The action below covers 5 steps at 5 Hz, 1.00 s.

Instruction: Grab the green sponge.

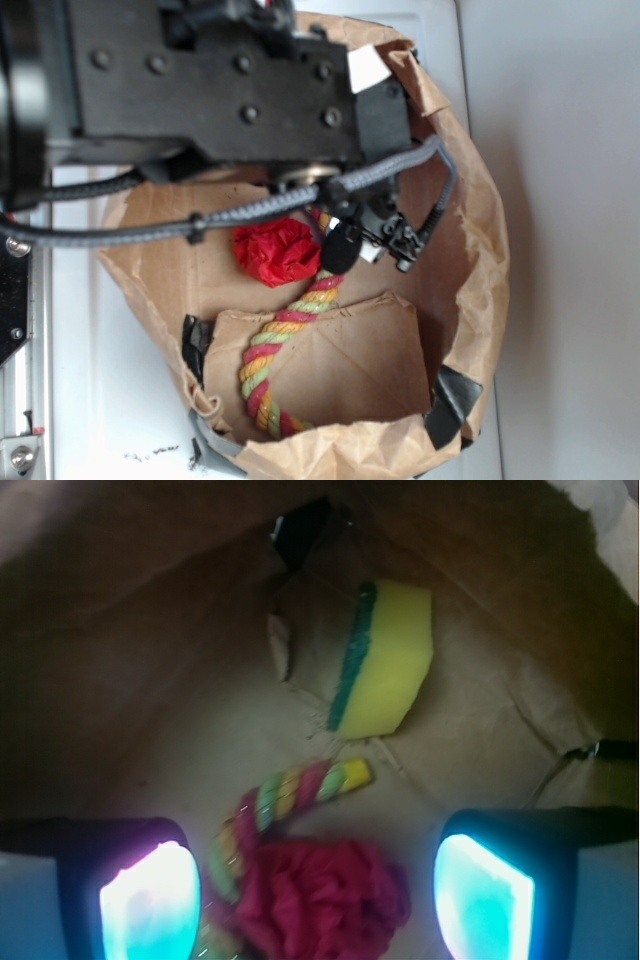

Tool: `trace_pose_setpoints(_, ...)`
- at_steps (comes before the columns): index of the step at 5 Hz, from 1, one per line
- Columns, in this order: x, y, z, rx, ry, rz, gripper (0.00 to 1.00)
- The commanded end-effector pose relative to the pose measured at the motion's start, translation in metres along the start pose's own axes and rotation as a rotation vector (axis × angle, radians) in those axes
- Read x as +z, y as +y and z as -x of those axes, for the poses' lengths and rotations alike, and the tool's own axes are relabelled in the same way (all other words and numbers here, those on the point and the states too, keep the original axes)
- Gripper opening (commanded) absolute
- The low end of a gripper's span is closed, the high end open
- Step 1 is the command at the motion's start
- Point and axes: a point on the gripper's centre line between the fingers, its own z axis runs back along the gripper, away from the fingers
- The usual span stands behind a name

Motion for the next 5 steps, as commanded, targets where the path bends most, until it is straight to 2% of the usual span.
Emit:
trace_pose_setpoints(1, -0.005, 0.027, -0.025, 0.043, -0.029, -0.012, 1.0)
trace_pose_setpoints(2, -0.004, 0.037, -0.002, 0.051, -0.035, -0.041, 1.0)
trace_pose_setpoints(3, -0.012, 0.047, 0.0, 0.049, -0.027, -0.086, 1.0)
trace_pose_setpoints(4, -0.014, 0.044, -0.001, 0.049, -0.013, -0.092, 1.0)
trace_pose_setpoints(5, -0.024, 0.05, -0.001, 0.045, 0.01, -0.126, 1.0)
